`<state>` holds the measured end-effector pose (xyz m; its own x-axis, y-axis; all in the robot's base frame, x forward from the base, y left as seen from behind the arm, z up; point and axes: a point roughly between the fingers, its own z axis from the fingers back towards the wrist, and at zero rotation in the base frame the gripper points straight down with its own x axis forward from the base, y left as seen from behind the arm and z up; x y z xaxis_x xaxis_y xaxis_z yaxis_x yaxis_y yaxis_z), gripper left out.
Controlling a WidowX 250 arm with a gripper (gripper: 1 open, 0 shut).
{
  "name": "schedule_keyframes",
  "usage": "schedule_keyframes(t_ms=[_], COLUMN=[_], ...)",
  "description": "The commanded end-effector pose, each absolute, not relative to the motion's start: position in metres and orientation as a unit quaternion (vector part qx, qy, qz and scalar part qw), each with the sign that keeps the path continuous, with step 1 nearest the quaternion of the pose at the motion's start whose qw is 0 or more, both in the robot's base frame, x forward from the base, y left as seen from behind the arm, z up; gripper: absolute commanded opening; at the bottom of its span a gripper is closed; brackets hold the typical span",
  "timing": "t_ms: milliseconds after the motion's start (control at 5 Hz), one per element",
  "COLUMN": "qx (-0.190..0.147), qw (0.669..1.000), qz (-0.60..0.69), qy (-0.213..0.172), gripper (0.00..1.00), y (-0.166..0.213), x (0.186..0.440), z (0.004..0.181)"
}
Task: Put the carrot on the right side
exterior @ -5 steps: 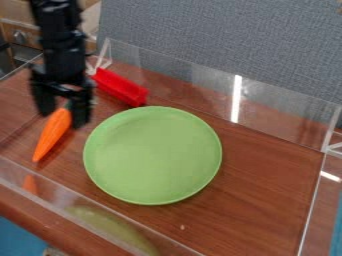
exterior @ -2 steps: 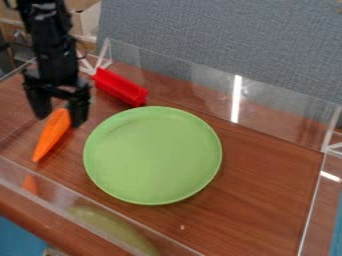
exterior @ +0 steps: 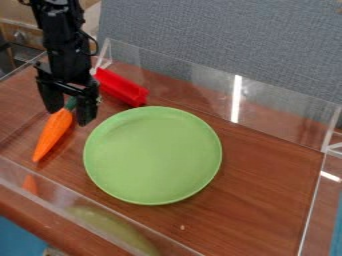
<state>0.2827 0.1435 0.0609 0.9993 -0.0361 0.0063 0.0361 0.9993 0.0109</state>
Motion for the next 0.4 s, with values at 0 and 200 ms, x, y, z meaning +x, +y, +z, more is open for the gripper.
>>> schedule_keyframes(t_ms=[0, 200], qx=[0.018, 0.021], qw=[0.998, 0.998], qz=[-0.053, -0.054], qy=[-0.028, -0.028], gripper=[1.00, 1.00], y=[0.1532, 0.1553], x=[0.2956, 0.3000], z=[0.0699, 0.0726])
